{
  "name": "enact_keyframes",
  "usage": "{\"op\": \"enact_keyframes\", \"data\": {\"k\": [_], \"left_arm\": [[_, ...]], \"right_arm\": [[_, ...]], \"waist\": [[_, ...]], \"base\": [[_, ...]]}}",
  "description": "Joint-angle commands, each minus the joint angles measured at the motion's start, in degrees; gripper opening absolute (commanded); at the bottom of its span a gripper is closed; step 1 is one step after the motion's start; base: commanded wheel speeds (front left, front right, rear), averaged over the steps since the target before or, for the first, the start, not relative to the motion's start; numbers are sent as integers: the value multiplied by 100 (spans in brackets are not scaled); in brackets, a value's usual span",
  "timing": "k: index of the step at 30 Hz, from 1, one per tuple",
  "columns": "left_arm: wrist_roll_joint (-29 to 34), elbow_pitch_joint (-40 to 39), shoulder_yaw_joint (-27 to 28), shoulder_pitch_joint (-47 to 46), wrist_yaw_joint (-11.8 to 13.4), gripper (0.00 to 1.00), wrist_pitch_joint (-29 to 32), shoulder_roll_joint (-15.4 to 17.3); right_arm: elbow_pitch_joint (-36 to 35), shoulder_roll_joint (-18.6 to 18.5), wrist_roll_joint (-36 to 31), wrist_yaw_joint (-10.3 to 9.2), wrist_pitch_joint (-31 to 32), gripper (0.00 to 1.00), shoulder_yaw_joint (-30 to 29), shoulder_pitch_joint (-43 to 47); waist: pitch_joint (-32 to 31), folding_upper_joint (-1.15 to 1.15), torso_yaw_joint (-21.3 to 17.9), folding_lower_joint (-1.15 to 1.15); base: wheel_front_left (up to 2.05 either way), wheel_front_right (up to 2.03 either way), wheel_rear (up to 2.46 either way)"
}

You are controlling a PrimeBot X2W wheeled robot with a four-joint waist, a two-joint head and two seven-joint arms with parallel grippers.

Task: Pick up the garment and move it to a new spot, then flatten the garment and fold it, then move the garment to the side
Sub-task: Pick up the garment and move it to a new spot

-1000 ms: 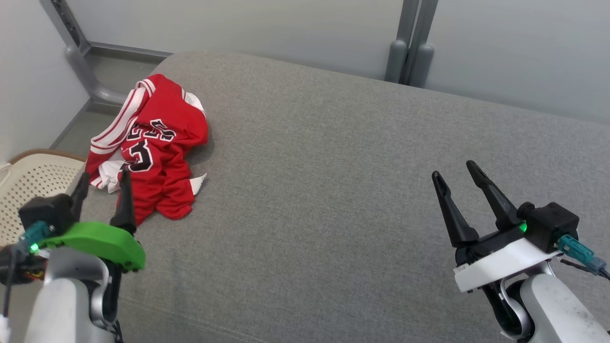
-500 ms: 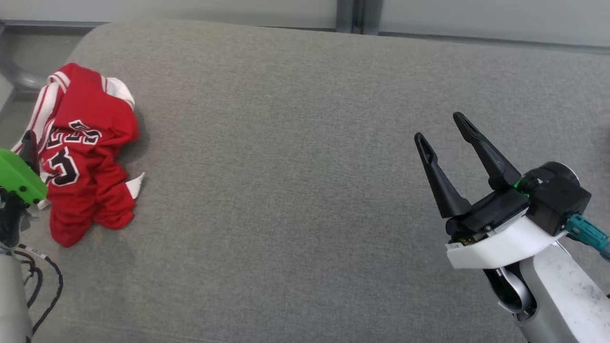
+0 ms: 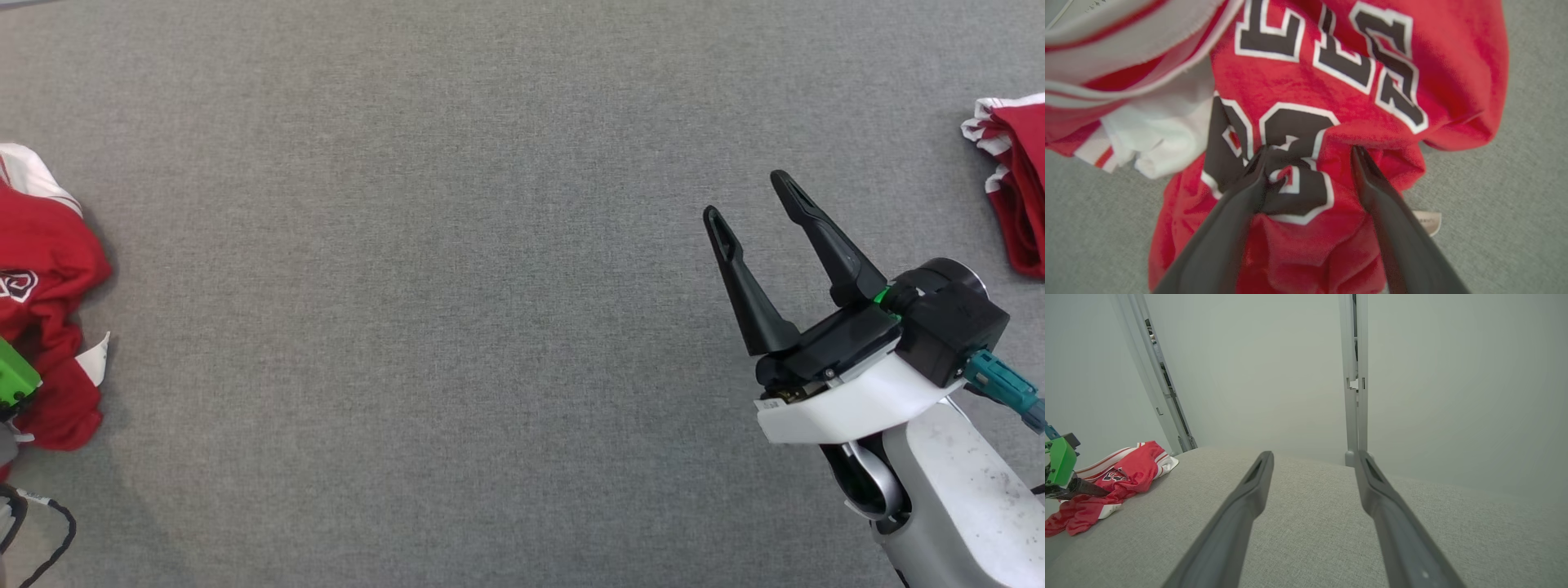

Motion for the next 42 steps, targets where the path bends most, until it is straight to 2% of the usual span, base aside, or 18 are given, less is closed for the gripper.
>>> {"op": "enact_keyframes", "data": {"k": [1, 2, 3, 9, 14, 23, 28, 34, 39, 42], "left_arm": [[0, 72, -29, -83, -42, 42, -126, 51], [7, 132, -46, -109, -52, 4, -232, 73], [33, 175, -77, -124, -56, 0, -300, 99], [234, 292, -421, -263, -127, 0, -769, 257], [315, -41, -995, -418, -146, 0, -1135, 264], [-225, -1479, -2227, -223, -149, 0, -1125, 239], [-513, -2531, -2540, -53, -149, 0, -1049, 227], [-757, -3808, -2650, 368, -60, 0, -891, -18], [-886, -4649, -2897, 1028, 131, 0, -908, -462], [-767, -4790, -3095, 1420, 283, 0, -1143, -757]], "right_arm": [[25, 21, -3, -4, -17, 100, -7, -32], [36, 32, -8, -4, -17, 100, -12, -18], [49, 41, -13, -4, -17, 100, -11, -3], [144, 91, -29, -4, -17, 100, 10, 116], [257, 207, 45, -4, -17, 100, -25, 289], [457, 411, 49, -4, -17, 100, -170, 827], [439, 434, 16, -4, -16, 100, -335, 1026], [360, 392, -19, -4, -17, 100, -509, 1164], [333, 407, -22, -4, -16, 100, -604, 1210], [335, 431, -20, -4, -17, 100, -616, 1195]], "waist": [[27, 0, -73, -1], [2, 0, -67, -1], [-24, 0, -61, -1], [-298, 0, -14, -1], [-799, 0, -30, -1], [-1797, 0, -282, -1], [-2032, 0, -570, -1], [-2059, 0, -976, -1], [-1967, 0, -1345, -1], [-1900, 0, -1538, -1]], "base": [[0, 0, 0], [0, 0, 0], [0, 0, 0], [0, 0, 0], [0, 0, 0], [0, 0, 0], [0, 0, 0], [0, 0, 0], [0, 0, 0], [0, 0, 0]]}}
